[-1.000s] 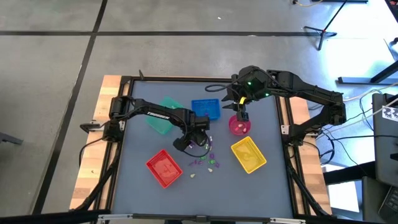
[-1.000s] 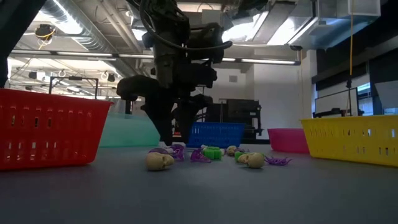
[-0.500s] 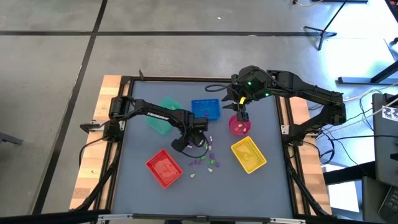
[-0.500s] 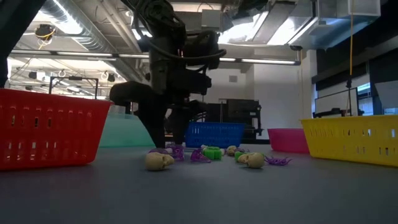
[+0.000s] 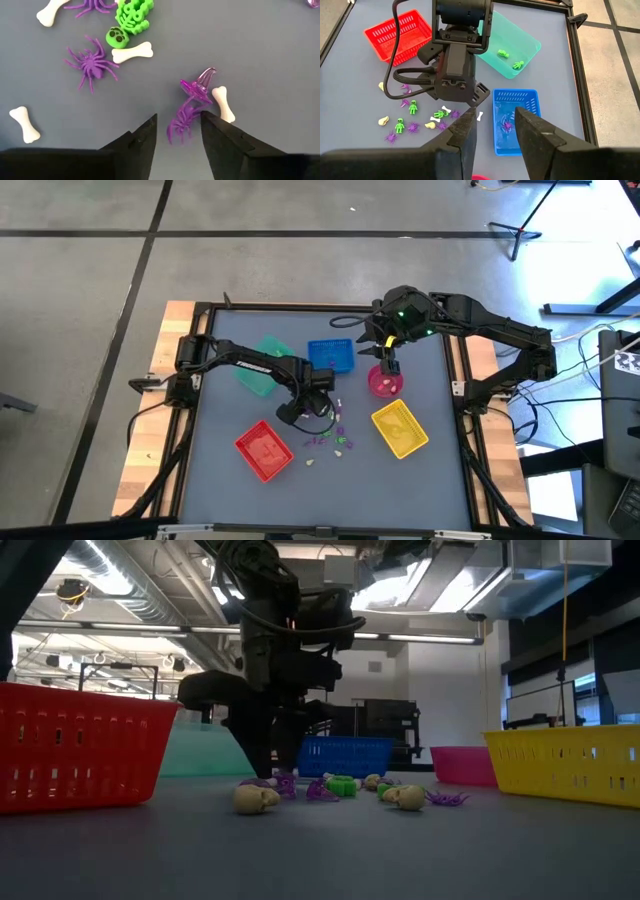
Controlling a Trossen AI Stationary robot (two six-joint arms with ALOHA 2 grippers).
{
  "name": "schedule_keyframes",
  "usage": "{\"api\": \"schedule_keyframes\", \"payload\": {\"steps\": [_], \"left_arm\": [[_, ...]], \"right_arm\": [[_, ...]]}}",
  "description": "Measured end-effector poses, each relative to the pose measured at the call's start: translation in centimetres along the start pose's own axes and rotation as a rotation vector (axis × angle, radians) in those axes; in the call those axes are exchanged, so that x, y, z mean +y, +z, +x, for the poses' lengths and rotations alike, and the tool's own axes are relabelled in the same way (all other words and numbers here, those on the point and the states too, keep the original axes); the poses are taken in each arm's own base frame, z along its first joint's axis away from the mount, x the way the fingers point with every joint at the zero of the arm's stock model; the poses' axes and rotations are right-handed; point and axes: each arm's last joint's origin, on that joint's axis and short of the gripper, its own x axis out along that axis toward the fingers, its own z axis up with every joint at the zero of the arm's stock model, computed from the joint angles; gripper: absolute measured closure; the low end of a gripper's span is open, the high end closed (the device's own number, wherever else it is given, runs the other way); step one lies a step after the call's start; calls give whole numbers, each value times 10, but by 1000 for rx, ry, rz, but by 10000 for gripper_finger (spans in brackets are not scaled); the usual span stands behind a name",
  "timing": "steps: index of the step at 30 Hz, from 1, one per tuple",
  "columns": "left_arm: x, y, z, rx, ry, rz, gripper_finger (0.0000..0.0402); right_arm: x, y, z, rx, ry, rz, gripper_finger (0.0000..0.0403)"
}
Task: Sort Halloween decoration
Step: Put the purple spider toy into the blue bin
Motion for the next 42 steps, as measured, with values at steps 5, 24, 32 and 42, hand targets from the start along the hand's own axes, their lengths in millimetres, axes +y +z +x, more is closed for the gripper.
{"api": "schedule_keyframes", "payload": {"steps": [5, 24, 32, 42], "left_arm": [[0, 0, 0, 0, 0, -1, 300], [0, 0, 0, 1, 0, -7, 395], [0, -2, -6, 10, 4, -59, 398], [17, -5, -47, -99, 175, -152, 398]], "right_arm": [[0, 0, 0, 0, 0, 0, 272], [0, 0, 0, 0, 0, 0, 272], [0, 0, 0, 0, 0, 0, 271], [0, 0, 0, 0, 0, 0, 272]]}}
